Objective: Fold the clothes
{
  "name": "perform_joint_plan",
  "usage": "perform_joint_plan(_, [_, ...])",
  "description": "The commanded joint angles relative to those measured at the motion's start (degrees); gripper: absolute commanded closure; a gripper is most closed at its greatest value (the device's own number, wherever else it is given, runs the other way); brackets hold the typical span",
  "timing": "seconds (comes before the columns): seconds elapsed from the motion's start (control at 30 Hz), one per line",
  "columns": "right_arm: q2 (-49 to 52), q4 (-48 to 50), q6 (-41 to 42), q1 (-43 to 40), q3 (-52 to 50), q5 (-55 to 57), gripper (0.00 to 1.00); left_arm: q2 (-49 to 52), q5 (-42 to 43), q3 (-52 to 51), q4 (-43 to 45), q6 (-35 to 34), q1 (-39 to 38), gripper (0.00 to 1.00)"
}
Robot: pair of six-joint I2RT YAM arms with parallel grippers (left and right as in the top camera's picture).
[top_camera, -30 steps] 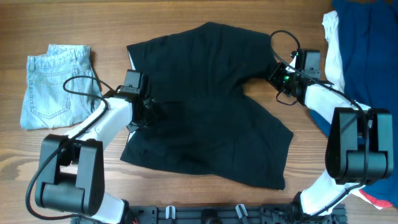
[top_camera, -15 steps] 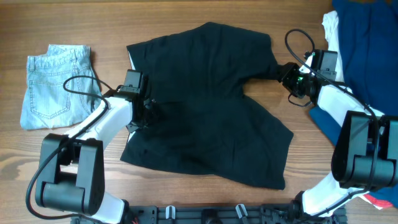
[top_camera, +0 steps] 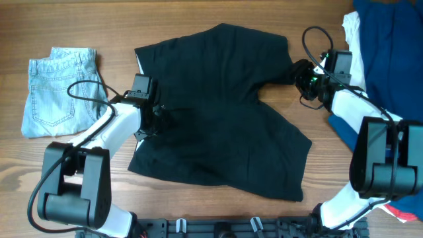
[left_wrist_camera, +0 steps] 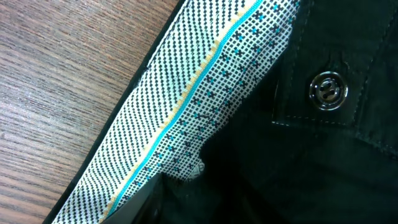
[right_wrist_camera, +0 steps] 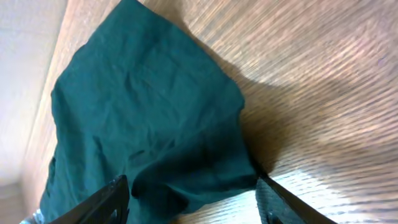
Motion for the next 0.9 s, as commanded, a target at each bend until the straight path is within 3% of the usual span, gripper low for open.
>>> perform_joint_plan(0.0, [2.16, 0.37, 3.72, 0.28, 0.46, 0.28, 0.40, 1.86, -1.20, -0.83, -0.87, 0.85, 0.33, 0.64])
perform_joint_plan(0.43, [3.52, 0.24, 6.93, 1.20, -0.61, 2.54, 0.39, 1.86, -1.20, -0.83, -0.87, 0.85, 0.33, 0.64])
perform_joint_plan(0.63, [4.72, 0.28, 6.62, 1.40, -0.61, 2.54, 0.74, 1.86, -1.20, -0.83, -1.09, 0.85, 0.33, 0.64])
perform_joint_plan(0.67, [4.72, 0.33, 6.47, 1.40, -0.61, 2.54, 0.96, 1.86, -1.20, -0.83, -1.09, 0.85, 0.33, 0.65])
perform_joint_plan(0.77, [4.68, 0.52, 5.27, 1.40, -0.57, 2.45, 0.96, 1.86, -1.20, -0.83, -1.09, 0.85, 0.33, 0.64])
perform_joint_plan(0.87, [3.41, 0.46, -1.99, 0.17, 0.42, 2.36, 0.96, 1.86, -1.20, -0.83, -1.29, 0.85, 0.33, 0.64])
